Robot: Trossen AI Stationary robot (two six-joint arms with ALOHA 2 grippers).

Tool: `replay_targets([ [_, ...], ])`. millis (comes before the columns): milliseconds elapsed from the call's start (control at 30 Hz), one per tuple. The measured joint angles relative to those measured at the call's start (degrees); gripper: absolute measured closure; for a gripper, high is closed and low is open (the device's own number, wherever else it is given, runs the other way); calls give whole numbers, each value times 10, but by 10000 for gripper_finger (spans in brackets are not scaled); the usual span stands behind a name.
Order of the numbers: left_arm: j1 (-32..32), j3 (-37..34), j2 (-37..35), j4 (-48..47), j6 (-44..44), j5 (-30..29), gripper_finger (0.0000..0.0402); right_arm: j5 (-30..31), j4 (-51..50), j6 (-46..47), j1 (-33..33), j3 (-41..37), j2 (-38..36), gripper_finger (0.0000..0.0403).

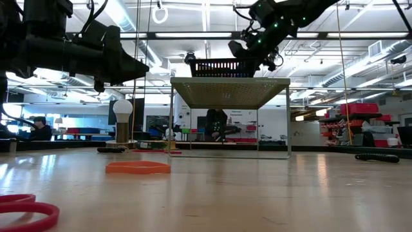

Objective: Pick & Place Office Desk Supplies
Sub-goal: Put the red rubber band into the top right black bin on the shelf, then put the black spring keychain into the bottom black bin on the shelf

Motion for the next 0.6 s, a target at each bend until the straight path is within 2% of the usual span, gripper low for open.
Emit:
replay_targets([
  [200, 0, 0, 0, 0, 0, 0, 282, 0, -28, 13, 1, 0, -1, 349],
  [600, 0, 0, 0, 0, 0, 0, 282, 9, -62, 16, 6, 0, -24, 211],
])
